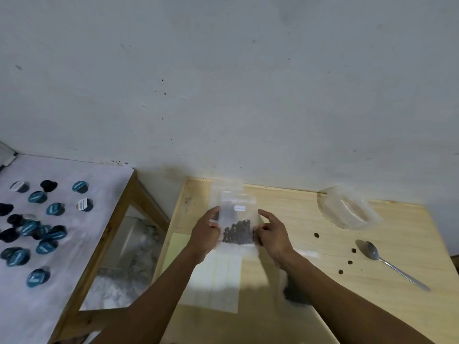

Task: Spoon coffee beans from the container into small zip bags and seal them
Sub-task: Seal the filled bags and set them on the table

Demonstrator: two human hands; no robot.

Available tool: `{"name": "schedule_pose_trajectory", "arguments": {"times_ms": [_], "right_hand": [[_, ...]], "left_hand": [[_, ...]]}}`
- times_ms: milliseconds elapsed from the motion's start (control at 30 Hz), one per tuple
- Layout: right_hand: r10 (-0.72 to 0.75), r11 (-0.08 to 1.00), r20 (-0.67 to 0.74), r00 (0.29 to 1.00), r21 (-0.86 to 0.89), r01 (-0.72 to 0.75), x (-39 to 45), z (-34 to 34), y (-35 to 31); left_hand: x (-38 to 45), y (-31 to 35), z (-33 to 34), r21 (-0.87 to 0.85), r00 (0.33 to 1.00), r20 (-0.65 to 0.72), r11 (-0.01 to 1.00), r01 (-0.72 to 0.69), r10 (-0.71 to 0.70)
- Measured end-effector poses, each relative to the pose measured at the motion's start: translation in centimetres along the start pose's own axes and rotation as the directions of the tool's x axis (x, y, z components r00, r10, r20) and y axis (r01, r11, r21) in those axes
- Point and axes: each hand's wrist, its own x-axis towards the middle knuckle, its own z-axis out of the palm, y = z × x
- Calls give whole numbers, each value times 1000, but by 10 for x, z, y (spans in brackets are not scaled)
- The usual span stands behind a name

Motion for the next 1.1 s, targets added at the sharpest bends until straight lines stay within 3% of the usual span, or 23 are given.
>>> {"name": "schedule_pose_trajectory", "arguments": {"times_ms": [200,333,500,667,733,800,867,933,1100], "right_hand": [[48,997,48,998,-70,-45,35,27,-16],[24,976,54,998,-219,-12,53,41,-25],[-3,970,-102,995,-241,-21,60,50,-24],[-24,976,-116,993,-217,-2,61,47,-23],[-62,976,-131,989,-216,33,56,36,-22],[-116,966,-152,982,-246,76,49,17,-16],[-148,957,-189,971,-276,93,38,-7,-8],[-162,941,-223,961,-328,83,26,-34,3],[-97,924,-368,925,-379,-54,-12,-97,38]], "left_hand": [[43,5,-15,186,998,-48,982,-40,50],[59,12,-19,256,998,-53,966,-23,38],[70,16,-19,294,998,-64,956,6,14],[68,18,-23,304,997,-75,952,36,-14],[67,17,-23,414,988,-146,910,14,51],[55,22,-18,418,960,-191,902,-108,203],[37,31,-6,349,940,-137,903,-250,313],[23,33,13,277,953,9,915,-293,302],[-6,17,75,314,950,310,939,-141,39]]}}
